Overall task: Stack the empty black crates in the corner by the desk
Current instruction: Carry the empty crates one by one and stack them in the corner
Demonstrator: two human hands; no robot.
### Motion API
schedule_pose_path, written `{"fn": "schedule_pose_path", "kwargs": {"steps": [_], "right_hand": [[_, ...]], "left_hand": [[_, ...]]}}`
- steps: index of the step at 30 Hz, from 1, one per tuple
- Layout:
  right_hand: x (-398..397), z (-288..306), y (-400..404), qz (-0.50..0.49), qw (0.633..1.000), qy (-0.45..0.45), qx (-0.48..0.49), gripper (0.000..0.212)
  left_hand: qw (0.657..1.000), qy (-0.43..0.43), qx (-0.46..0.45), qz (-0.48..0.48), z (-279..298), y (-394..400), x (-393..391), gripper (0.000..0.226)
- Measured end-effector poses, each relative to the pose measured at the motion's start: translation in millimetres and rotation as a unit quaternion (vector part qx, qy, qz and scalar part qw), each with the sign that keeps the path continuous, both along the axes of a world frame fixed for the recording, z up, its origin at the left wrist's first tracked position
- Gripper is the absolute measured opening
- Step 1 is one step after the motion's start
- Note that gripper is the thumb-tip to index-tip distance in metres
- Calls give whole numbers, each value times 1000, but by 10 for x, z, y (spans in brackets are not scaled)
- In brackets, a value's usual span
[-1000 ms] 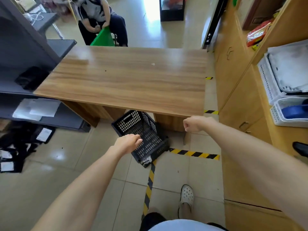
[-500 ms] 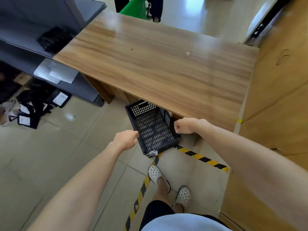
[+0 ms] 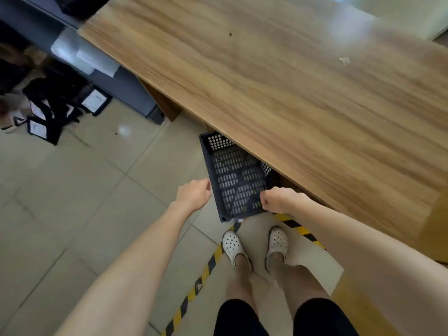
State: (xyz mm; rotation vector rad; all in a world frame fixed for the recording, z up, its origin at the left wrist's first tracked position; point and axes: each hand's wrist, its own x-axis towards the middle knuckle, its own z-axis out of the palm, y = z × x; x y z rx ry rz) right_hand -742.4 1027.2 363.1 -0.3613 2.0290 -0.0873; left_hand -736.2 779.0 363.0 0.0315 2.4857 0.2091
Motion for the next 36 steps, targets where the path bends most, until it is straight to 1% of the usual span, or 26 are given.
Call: {"fn": "schedule_pose_path", "kwargs": {"steps": [3,5,9,11,14,16,19,22,25,28,33,36], "right_hand": [[-138,-344,-154,-6,1000,17,-2,15],[-224,-593,-257,-27,999,33,-3,17],[-361,-1195,-315,-149,987,53,-29,17],[-413,-1551,-293,-204,977,63,-24,24],[-476,-2069,-196,-308,947,86,-7,39],[-516,-2398,-95,-370,923,105,10,45],[-553,-2829,53,-438,891,121,2,52],[-615,-3123,164,-494,861,124,-7,63],[-695,-3400,228,-519,848,110,3,69],[-746,-3636,247,-511,852,115,6,71],[-874,-3913,330,-509,850,136,-21,72],[-938,-3989,383,-506,851,135,-45,75]], "left_hand": [[999,-9,-5,44,-341,-43,-71,24],[997,-17,-13,76,-599,-88,-86,27],[992,-30,-22,124,-1107,-202,-109,30],[989,-26,-18,147,-1359,-261,-102,31],[982,-19,-6,186,-1759,-292,-143,32],[978,-21,12,208,-2052,-283,-207,31],[969,-30,37,242,-2483,-254,-276,28],[963,-46,60,258,-2833,-189,-323,34],[955,-61,80,279,-3175,-104,-380,48],[942,-68,98,312,-3476,-24,-427,61],[898,-96,173,393,-3852,83,-534,88],[870,-98,202,438,-3986,141,-603,92]]}}
